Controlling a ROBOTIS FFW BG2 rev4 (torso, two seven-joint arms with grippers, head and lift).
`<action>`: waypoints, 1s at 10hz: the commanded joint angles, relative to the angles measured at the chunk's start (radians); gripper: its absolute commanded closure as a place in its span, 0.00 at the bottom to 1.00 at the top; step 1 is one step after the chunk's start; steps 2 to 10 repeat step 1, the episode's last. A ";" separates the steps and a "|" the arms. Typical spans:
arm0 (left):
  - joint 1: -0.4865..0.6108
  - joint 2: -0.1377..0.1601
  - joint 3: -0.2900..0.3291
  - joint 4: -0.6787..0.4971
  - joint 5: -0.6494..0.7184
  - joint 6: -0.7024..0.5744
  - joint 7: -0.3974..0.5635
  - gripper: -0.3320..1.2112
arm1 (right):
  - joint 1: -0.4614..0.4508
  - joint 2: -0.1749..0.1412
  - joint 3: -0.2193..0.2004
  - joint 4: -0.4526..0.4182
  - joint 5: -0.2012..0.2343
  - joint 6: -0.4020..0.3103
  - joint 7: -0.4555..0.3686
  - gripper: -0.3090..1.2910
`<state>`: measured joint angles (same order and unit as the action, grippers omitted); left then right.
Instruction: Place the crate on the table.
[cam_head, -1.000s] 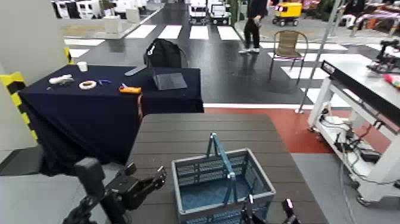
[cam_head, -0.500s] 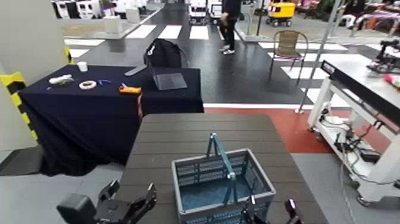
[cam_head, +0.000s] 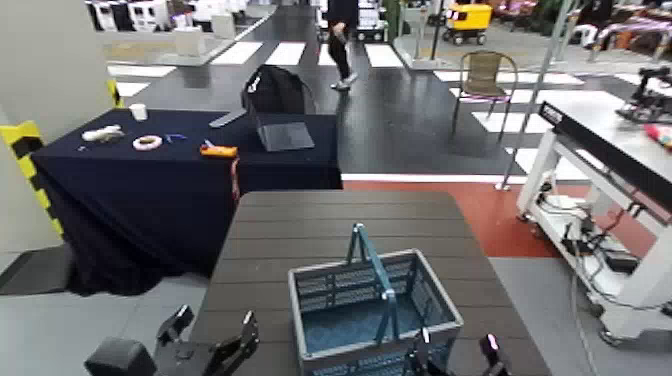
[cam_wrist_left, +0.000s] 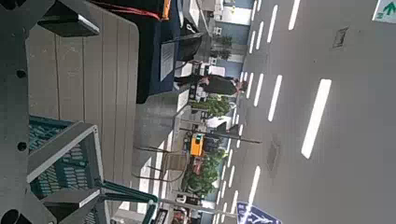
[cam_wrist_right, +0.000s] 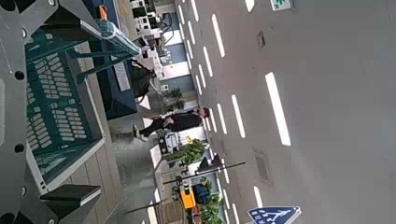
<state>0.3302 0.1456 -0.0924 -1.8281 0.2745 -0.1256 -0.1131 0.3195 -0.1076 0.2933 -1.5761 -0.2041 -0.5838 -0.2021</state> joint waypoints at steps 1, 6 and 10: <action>0.001 0.000 -0.001 0.000 -0.001 -0.008 0.003 0.28 | 0.003 0.003 -0.010 -0.009 0.008 0.013 0.012 0.28; 0.001 0.000 -0.001 0.000 -0.001 -0.008 0.003 0.28 | 0.003 0.003 -0.010 -0.009 0.008 0.013 0.012 0.28; 0.001 0.000 -0.001 0.000 -0.001 -0.008 0.003 0.28 | 0.003 0.003 -0.010 -0.009 0.008 0.013 0.012 0.28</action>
